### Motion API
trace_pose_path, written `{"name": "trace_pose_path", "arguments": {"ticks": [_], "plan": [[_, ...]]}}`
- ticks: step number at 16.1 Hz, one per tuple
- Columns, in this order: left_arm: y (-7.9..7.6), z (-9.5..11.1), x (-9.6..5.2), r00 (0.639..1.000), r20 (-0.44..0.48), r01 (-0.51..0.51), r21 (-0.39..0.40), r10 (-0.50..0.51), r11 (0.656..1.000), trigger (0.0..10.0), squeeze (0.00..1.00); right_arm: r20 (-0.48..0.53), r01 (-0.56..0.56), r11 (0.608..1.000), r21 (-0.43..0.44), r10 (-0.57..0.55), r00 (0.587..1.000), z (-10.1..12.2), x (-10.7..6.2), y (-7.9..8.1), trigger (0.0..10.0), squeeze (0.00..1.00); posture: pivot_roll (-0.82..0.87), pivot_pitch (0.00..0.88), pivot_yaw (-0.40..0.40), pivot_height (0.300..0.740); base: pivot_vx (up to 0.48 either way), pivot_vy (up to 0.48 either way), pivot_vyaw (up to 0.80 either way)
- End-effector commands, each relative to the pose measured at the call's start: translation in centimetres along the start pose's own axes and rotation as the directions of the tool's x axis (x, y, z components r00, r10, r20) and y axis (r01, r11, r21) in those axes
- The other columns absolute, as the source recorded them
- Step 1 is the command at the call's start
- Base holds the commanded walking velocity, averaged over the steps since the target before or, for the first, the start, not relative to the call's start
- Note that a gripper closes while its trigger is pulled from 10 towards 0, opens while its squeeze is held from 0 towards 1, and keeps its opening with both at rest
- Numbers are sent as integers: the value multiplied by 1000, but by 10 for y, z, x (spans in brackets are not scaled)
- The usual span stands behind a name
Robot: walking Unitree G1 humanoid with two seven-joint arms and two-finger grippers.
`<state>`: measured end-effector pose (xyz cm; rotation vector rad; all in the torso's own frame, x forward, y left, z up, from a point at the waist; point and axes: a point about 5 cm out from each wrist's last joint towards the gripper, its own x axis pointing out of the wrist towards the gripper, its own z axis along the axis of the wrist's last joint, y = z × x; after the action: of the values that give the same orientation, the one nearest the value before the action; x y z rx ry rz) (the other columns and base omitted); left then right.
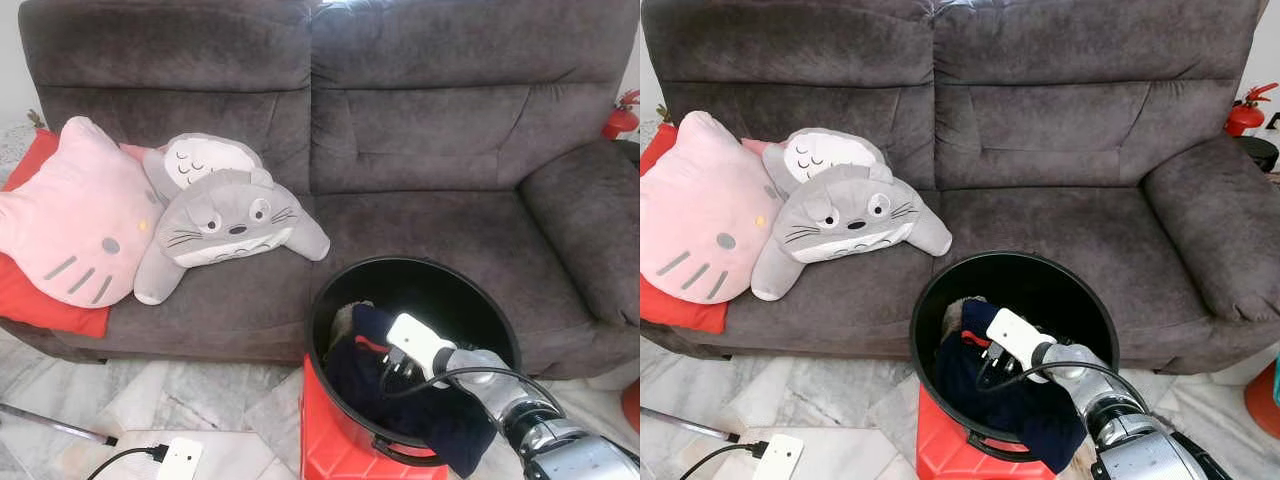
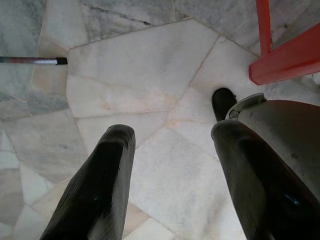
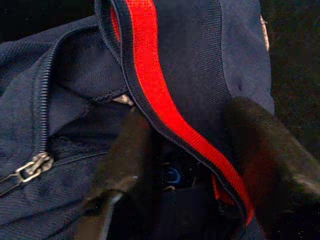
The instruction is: Hang hanger
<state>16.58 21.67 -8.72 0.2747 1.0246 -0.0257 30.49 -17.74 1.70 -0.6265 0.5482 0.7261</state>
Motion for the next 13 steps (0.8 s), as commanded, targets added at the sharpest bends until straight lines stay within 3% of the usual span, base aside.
{"name": "trace_pose_path", "arguments": {"ticks": [1,5,9,13], "plan": [[3,-4,-1,1000,-16,-9,28,9,1000,10000,0,0,20,1000,10,-20,1000,0,-2,-6,0,0,-36,38,55,740,0,0,0],[1,-3,0,1000,-16,-9,33,10,999,10000,0,45,66,998,-15,-66,997,10,-7,-21,0,0,-52,37,54,740,0,0,0],[-1,-1,0,1000,-13,-3,32,4,999,10000,0,158,151,988,35,-154,975,28,-15,-43,0,0,-66,31,53,740,0,0,0],[-4,1,1,1000,-8,7,31,-7,999,10000,0,269,140,986,92,-160,950,40,-19,-47,0,0,-87,25,51,740,0,0,0]]}}
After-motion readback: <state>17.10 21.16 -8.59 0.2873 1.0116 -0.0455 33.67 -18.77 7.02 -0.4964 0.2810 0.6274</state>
